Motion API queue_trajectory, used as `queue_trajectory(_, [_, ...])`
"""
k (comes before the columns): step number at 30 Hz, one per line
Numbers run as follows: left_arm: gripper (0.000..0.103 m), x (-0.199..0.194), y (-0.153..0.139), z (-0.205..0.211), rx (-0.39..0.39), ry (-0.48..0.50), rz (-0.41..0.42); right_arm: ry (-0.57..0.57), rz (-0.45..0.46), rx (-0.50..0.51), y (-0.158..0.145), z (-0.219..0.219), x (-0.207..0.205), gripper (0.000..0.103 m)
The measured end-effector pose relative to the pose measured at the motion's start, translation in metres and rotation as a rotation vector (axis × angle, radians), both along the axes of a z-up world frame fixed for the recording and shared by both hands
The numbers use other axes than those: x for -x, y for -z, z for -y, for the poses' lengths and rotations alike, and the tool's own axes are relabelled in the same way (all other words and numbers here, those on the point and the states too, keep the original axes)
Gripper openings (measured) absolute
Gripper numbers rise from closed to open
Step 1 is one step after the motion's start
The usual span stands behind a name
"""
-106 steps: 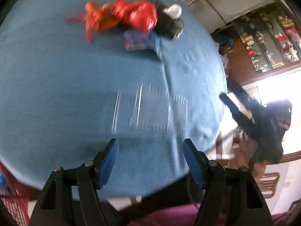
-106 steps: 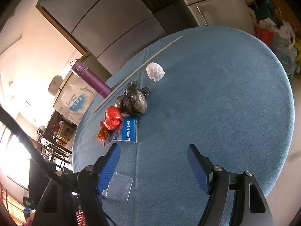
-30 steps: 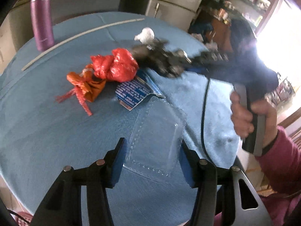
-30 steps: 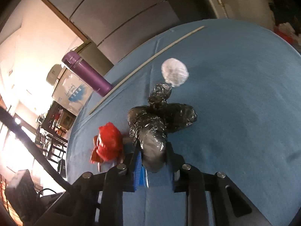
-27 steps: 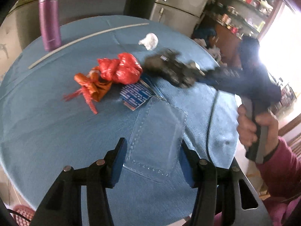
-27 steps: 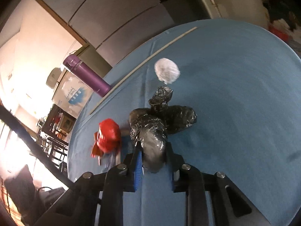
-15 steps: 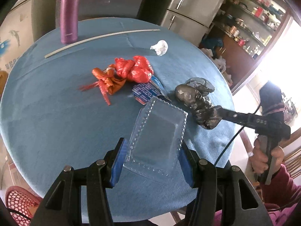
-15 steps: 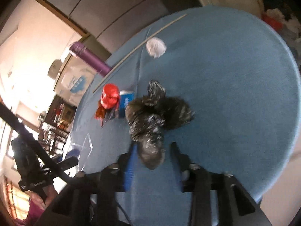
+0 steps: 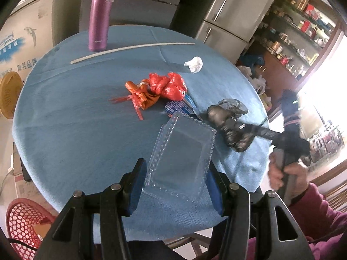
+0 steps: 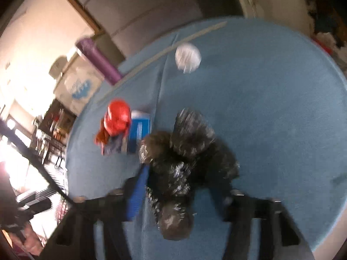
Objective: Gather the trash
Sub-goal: 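Carry tray and black bag to the red basket and open both tools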
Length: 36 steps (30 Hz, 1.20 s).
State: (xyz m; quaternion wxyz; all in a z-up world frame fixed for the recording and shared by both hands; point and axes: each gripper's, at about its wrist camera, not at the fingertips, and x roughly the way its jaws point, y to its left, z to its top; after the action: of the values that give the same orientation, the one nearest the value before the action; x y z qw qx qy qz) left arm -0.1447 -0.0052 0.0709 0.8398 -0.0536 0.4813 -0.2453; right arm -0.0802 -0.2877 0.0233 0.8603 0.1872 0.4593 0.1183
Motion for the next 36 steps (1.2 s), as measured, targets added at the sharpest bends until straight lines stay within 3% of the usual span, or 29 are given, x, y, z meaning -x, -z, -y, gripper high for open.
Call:
queue_trajectory(3, [0.055,0.004,-0.001,-0.005,0.007,-0.016,-0.008,-0.012,0.016,0.028,0.003,-0.013,0.005,0.040])
queue_trajectory(9, [0.055,0.011,-0.003,-0.013,0.023,-0.052,-0.023,0.001,0.075,0.016,-0.020,-0.013,0.024,0.039])
queue_trajectory(16, [0.055,0.026,-0.012,-0.027,0.025,-0.108,-0.003,-0.054,0.153,-0.068,-0.051,-0.025,0.037,0.039])
queue_trajectory(30, [0.055,0.071,-0.035,-0.086,-0.067,-0.302,0.053,-0.389,0.187,-0.112,-0.065,-0.145,0.030,0.039])
queue_trajectory(36, [0.055,0.083,-0.035,-0.128,-0.118,-0.433,0.049,-0.565,0.179,-0.128,-0.067,-0.210,0.027,0.039])
